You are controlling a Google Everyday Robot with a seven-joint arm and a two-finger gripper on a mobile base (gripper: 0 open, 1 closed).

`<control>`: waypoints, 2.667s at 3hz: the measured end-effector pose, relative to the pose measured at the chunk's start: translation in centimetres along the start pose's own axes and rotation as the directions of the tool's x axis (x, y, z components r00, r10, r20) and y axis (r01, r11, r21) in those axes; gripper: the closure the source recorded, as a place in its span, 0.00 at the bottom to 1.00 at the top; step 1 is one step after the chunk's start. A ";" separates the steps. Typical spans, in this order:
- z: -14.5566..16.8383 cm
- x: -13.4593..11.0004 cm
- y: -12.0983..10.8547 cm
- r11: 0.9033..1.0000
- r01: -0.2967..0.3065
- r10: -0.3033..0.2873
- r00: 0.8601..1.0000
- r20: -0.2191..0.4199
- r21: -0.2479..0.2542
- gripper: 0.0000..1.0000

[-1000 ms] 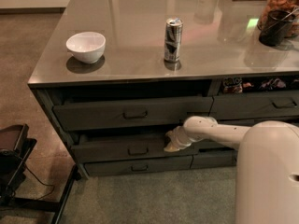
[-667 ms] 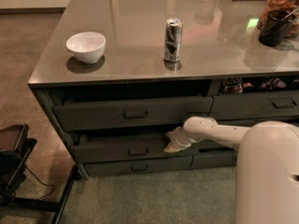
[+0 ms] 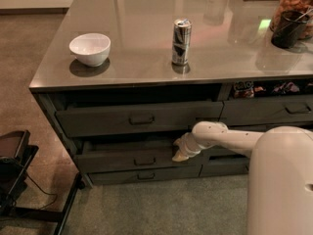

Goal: Open middle drawer

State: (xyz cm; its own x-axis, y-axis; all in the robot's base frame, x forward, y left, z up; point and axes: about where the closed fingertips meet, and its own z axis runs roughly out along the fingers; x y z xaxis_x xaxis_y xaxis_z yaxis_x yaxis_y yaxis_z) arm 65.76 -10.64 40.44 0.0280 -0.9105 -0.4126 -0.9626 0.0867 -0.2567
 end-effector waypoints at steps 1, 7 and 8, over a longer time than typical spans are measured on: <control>-0.2 0.1 1.2 0.999 -0.016 0.016 1.000 -0.010 -0.027 0.58; -2.2 0.6 11.3 0.940 -0.060 0.065 0.998 0.002 -0.336 0.00; -2.8 0.2 11.9 0.932 -0.052 0.051 0.999 -0.011 -0.359 0.00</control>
Offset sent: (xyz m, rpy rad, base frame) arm -0.1010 -0.0030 -0.0071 -0.0118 0.2401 0.0058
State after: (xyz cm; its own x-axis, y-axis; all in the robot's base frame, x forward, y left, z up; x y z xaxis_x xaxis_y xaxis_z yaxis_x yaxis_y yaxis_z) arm 53.61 -10.94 39.71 -0.0244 -0.9094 -0.4152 -0.9952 -0.0172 0.0960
